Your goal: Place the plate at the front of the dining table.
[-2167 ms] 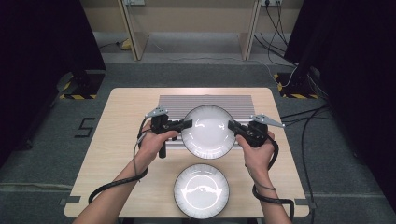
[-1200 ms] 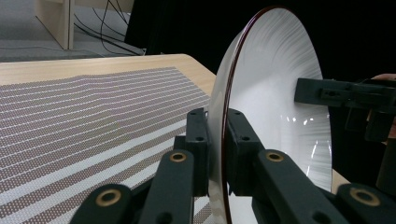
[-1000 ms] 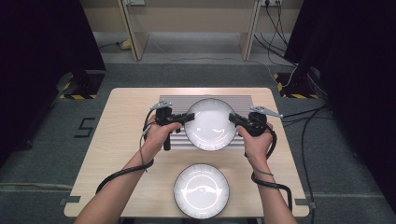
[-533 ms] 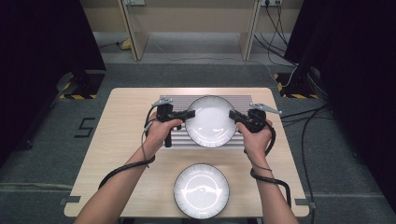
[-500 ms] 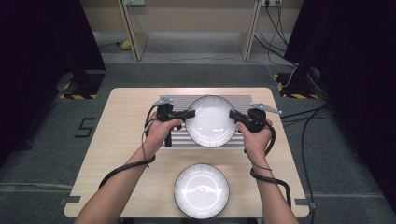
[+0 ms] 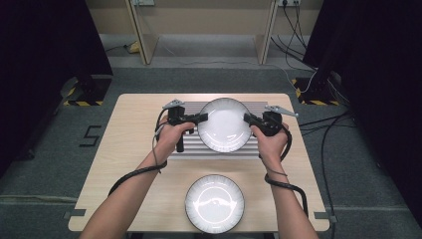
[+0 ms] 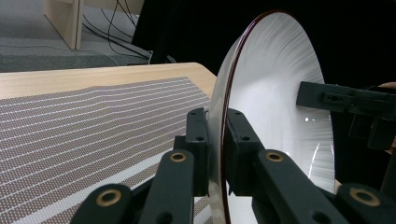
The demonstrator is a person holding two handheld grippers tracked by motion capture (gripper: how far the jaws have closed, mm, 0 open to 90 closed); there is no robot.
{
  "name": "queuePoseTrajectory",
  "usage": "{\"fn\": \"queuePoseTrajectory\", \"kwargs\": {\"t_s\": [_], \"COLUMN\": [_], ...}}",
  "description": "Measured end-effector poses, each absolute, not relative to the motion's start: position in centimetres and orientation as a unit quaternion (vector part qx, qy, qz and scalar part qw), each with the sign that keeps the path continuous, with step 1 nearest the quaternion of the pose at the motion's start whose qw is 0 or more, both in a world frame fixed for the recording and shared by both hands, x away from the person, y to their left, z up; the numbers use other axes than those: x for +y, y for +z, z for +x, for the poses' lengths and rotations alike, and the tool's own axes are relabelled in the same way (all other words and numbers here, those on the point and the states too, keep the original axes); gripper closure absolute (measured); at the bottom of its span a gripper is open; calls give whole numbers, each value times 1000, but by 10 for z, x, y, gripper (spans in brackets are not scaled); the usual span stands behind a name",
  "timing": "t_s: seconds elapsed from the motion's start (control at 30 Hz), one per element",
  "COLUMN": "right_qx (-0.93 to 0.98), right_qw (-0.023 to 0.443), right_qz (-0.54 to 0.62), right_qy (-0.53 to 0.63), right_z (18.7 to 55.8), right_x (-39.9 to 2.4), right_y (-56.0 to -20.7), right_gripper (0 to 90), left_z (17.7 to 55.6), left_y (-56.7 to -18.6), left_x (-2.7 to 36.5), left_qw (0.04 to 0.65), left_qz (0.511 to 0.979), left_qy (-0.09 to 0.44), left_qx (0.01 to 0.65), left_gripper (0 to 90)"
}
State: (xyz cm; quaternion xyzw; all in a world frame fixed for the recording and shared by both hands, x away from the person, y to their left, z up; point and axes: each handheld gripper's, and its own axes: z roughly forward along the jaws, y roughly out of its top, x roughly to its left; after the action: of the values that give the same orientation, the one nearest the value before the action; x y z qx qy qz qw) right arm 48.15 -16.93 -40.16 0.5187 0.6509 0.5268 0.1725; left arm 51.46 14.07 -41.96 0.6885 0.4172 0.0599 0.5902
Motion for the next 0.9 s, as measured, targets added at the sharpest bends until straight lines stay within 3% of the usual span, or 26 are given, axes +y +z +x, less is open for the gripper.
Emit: {"fn": "queuePoseTrajectory", "kwargs": {"t_s": [0.9], "right_qx": [644], "right_qw": [181], "right_qz": [528], "right_qy": [523], "right_z": [502], "right_x": [-168], "right_y": [-401], "right_gripper": [800], "left_z": [535], "left_y": [-419], "left_x": [138], "left_qw": [593], "left_qz": [681], "left_qy": [64], "left_qx": [425], "left_gripper": [810]}}
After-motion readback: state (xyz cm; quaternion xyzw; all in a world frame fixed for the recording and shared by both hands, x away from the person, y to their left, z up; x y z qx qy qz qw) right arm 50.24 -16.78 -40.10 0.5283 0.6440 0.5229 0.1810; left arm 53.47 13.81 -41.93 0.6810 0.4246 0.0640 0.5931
